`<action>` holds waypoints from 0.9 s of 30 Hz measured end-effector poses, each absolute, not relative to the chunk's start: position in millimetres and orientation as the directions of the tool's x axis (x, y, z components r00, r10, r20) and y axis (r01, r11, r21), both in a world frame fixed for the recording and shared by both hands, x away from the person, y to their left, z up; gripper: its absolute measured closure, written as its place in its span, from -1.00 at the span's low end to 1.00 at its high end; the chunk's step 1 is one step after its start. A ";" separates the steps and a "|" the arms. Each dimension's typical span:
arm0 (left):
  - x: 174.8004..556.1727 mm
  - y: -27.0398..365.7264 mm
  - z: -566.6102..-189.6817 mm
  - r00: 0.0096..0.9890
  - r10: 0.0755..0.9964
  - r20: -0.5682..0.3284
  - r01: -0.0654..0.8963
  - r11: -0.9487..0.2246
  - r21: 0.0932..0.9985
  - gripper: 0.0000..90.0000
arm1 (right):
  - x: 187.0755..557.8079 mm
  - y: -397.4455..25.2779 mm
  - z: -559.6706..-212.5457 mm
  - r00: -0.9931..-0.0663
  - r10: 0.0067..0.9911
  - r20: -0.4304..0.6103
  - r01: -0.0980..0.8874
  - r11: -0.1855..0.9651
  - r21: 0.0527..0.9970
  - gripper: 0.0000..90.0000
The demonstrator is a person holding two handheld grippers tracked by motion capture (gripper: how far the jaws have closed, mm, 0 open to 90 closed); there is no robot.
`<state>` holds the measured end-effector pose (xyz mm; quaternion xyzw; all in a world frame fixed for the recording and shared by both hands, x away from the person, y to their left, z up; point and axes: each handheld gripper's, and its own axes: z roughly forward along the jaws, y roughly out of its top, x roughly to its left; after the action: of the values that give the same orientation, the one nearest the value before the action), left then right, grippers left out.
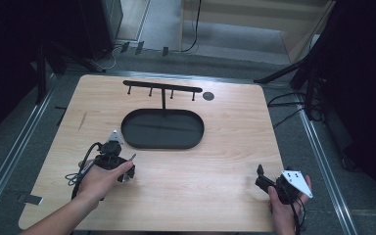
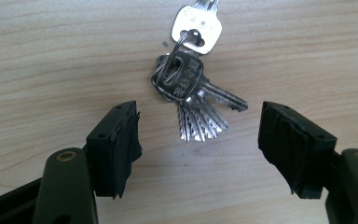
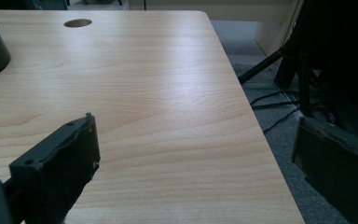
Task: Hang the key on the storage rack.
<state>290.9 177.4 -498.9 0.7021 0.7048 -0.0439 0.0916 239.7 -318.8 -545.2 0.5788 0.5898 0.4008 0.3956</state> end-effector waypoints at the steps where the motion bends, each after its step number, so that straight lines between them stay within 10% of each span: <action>1: 290.9 177.4 -498.9 0.003 0.982 -0.191 0.998 0.010 0.067 -0.34 | 239.7 -318.7 -545.2 -0.018 1.000 -0.002 0.366 0.008 0.931 -0.98; 15: 294.5 190.3 -503.7 -0.016 0.996 -0.093 0.998 0.021 0.052 -0.04 | 240.1 -319.3 -545.1 -0.023 1.000 0.003 0.371 0.006 0.928 -0.98; 27: 294.7 169.4 -508.6 0.011 0.998 -0.067 0.999 -0.008 0.046 -0.21 | 240.7 -319.4 -545.1 -0.022 1.000 0.006 0.377 0.003 0.926 -0.98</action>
<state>294.7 169.4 -508.6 0.7100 0.7030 -0.0076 0.0401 240.7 -319.4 -545.1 0.5814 0.5921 0.4005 0.3886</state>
